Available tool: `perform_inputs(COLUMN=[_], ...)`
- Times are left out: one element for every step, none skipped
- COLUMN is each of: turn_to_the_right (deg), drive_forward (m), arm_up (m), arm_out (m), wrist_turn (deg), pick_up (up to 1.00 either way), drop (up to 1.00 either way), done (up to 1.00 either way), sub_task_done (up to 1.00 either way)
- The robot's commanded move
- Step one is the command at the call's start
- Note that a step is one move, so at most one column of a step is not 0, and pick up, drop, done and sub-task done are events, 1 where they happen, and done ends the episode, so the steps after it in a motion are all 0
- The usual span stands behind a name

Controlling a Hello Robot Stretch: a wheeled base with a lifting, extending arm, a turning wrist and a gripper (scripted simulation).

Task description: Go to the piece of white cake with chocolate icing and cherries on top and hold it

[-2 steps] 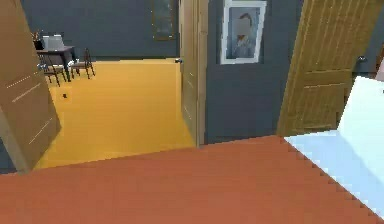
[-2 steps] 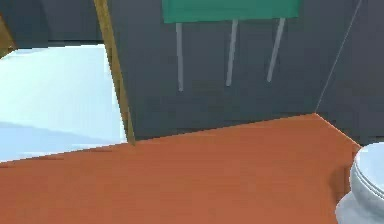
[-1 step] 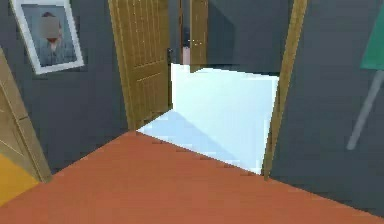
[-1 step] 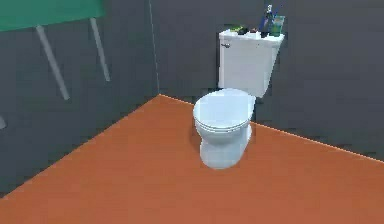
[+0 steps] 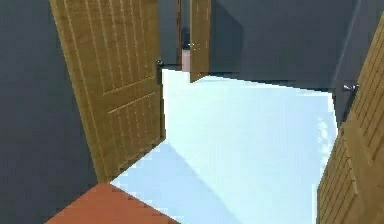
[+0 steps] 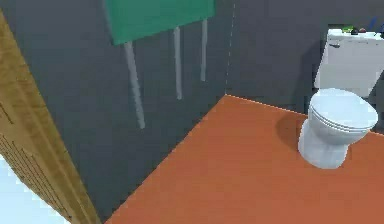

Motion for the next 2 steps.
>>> perform_inputs(turn_to_the_right=[0.0, 12.0], drive_forward=[0.7, 0.0], arm_up=[0.0, 0.0], arm_out=[0.0, 0.0], wrist_turn=[0.0, 0.0], pick_up=[0.0, 0.0], drop=[0.0, 0.0], done=[0.0, 0.0], sub_task_done=[0.0, 0.0])
